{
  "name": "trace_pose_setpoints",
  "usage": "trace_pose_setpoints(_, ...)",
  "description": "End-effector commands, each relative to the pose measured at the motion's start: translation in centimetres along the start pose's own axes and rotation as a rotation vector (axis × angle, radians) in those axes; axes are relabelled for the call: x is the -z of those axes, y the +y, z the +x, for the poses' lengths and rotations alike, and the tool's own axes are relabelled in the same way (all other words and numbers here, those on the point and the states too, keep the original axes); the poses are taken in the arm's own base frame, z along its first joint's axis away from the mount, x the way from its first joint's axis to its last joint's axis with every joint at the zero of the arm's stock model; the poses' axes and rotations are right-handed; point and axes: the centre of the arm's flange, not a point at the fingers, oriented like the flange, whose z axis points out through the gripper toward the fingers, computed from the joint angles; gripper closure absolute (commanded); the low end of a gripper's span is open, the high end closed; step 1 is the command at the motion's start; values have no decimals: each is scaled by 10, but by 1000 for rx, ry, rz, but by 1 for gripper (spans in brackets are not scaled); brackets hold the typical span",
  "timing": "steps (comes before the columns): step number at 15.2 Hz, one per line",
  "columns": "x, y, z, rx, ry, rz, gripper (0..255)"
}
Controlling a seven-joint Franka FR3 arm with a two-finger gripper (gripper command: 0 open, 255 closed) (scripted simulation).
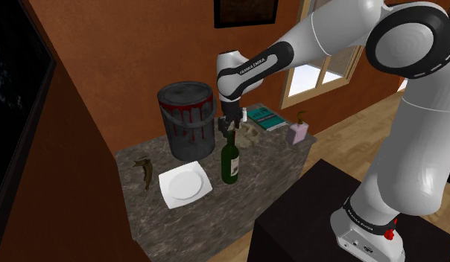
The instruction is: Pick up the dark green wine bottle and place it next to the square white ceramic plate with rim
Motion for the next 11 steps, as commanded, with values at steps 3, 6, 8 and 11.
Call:
trace_pose_setpoints(3,13,0,0,0,0,0,0)
trace_pose_setpoints(6,50,0,0,0,0,0,0)
trace_pose_setpoints(8,50,0,0,0,0,0,0)
trace_pose_setpoints(11,50,0,0,0,0,0,0)
